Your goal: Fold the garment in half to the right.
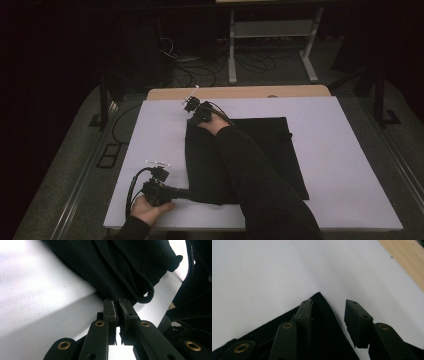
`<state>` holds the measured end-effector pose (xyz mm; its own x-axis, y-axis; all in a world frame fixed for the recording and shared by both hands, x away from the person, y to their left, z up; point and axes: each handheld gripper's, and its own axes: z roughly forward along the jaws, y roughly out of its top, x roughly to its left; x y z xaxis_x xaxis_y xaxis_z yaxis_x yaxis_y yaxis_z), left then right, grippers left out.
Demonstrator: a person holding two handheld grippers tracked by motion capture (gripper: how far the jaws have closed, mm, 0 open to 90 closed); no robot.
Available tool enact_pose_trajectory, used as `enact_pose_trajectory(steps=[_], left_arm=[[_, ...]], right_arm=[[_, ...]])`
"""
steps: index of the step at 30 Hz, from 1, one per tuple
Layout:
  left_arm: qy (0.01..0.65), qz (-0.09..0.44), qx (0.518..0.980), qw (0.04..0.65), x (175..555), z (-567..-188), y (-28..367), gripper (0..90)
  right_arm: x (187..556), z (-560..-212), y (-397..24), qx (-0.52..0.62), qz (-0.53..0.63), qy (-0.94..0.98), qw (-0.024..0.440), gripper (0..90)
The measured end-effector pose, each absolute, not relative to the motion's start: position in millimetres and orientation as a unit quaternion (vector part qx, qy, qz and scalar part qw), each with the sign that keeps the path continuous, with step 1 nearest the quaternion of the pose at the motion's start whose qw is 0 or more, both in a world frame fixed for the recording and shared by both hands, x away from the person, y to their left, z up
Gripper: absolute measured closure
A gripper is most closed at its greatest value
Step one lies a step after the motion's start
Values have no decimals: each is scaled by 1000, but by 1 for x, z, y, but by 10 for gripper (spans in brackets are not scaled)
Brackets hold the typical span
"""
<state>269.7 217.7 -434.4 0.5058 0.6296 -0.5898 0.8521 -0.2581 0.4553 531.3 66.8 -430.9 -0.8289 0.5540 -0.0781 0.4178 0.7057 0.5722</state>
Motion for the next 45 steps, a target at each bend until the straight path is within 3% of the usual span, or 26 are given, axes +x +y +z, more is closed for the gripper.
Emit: enact_pose_trajectory(steps=[2, 8, 10, 34, 45], left_arm=[[476, -146, 779, 381, 270, -434, 218, 834], [475, -146, 779, 382, 270, -434, 218, 834], [475, -146, 779, 382, 270, -434, 218, 834], [474, -146, 776, 390, 268, -432, 215, 836], [456, -148, 768, 425, 265, -422, 204, 836]], right_arm=[[533, -433, 65, 271, 276, 915, 113, 596], [532, -432, 66, 286, 274, 913, 101, 815], [531, -431, 67, 280, 269, 916, 105, 852], [508, -389, 46, 247, 302, 908, 148, 869], [501, -380, 27, 253, 326, 896, 163, 870]])
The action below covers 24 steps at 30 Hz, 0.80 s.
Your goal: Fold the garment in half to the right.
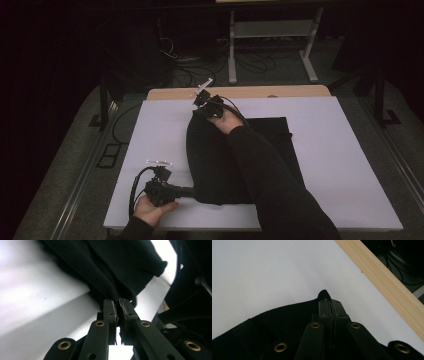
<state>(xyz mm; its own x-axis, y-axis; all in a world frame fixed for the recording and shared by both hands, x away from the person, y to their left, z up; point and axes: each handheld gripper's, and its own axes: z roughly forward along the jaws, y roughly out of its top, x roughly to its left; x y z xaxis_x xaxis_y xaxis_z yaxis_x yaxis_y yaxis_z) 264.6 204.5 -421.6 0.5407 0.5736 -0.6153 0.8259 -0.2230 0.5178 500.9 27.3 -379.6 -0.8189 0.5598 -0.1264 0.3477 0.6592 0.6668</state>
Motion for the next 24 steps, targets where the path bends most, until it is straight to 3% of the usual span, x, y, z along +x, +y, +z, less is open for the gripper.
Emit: enact_pose_trajectory(steps=[24], left_arm=[[382, -154, 779, 473, 280, -389, 148, 840]], right_arm=[[499, -349, -21, 284, 364, 866, 191, 869]])
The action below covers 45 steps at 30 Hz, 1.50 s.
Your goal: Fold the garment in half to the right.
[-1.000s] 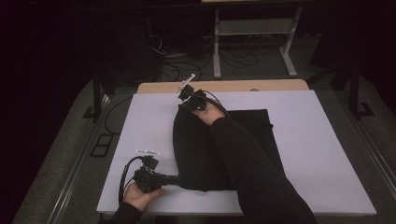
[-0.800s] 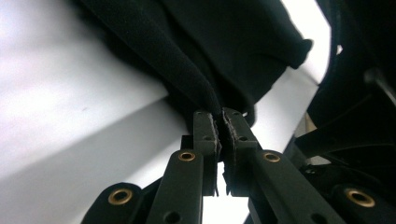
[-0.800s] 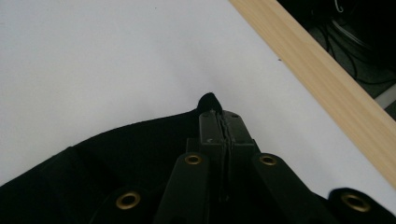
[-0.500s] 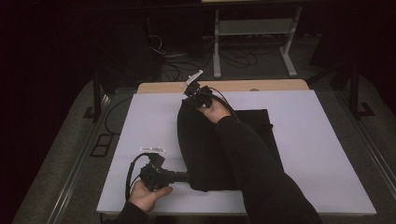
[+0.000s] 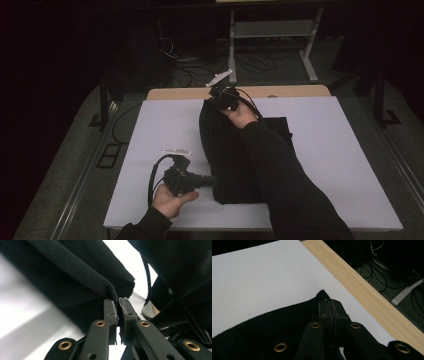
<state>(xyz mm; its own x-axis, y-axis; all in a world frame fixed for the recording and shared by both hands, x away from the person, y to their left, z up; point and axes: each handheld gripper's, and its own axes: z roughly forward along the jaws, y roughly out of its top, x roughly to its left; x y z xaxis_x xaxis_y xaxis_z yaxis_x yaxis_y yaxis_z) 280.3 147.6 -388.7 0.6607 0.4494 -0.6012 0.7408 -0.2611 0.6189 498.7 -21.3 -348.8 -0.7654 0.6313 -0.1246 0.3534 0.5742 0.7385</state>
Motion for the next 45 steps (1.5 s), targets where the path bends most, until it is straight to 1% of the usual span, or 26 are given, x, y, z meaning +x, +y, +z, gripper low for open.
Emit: enact_pose_trajectory(steps=[5, 9, 28, 45], left_arm=[[355, -159, 787, 479, 286, -378, 122, 840], [340, -161, 793, 480, 290, -373, 111, 840], [316, -182, 792, 490, 300, -366, 70, 840], [297, -200, 801, 479, 304, -369, 32, 840]], right_arm=[[500, -343, -38, 294, 374, 857, 195, 869], [500, -340, -52, 307, 376, 852, 196, 869], [498, -336, -111, 348, 382, 829, 214, 869], [490, -341, -156, 375, 391, 811, 222, 869]])
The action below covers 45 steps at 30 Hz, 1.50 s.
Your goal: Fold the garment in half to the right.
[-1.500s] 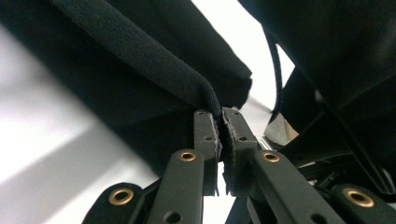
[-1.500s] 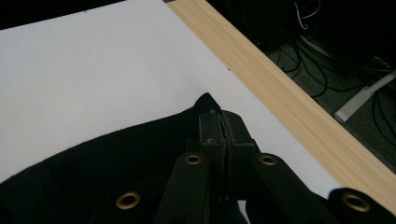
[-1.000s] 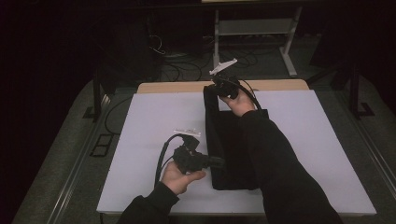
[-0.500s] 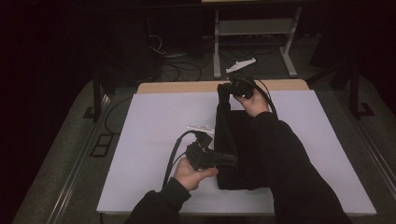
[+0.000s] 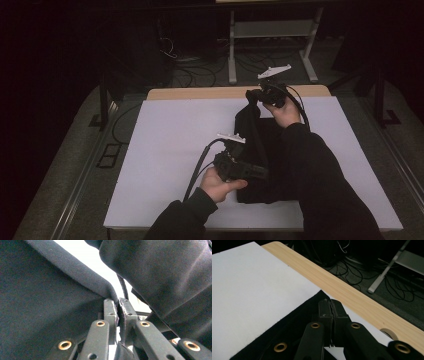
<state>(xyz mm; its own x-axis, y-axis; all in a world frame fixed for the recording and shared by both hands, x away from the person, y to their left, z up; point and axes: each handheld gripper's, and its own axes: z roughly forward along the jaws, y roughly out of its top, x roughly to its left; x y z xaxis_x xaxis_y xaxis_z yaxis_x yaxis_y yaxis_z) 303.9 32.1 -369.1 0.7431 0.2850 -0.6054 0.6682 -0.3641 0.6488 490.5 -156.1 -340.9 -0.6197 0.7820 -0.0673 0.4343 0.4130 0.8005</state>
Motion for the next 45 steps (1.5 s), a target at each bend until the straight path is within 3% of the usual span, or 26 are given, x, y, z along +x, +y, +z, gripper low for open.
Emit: enact_pose_trajectory(steps=[45], left_arm=[[294, -233, 825, 422, 313, -418, -36, 840]], right_arm=[[479, -393, -219, 454, 414, 768, 184, 866]])
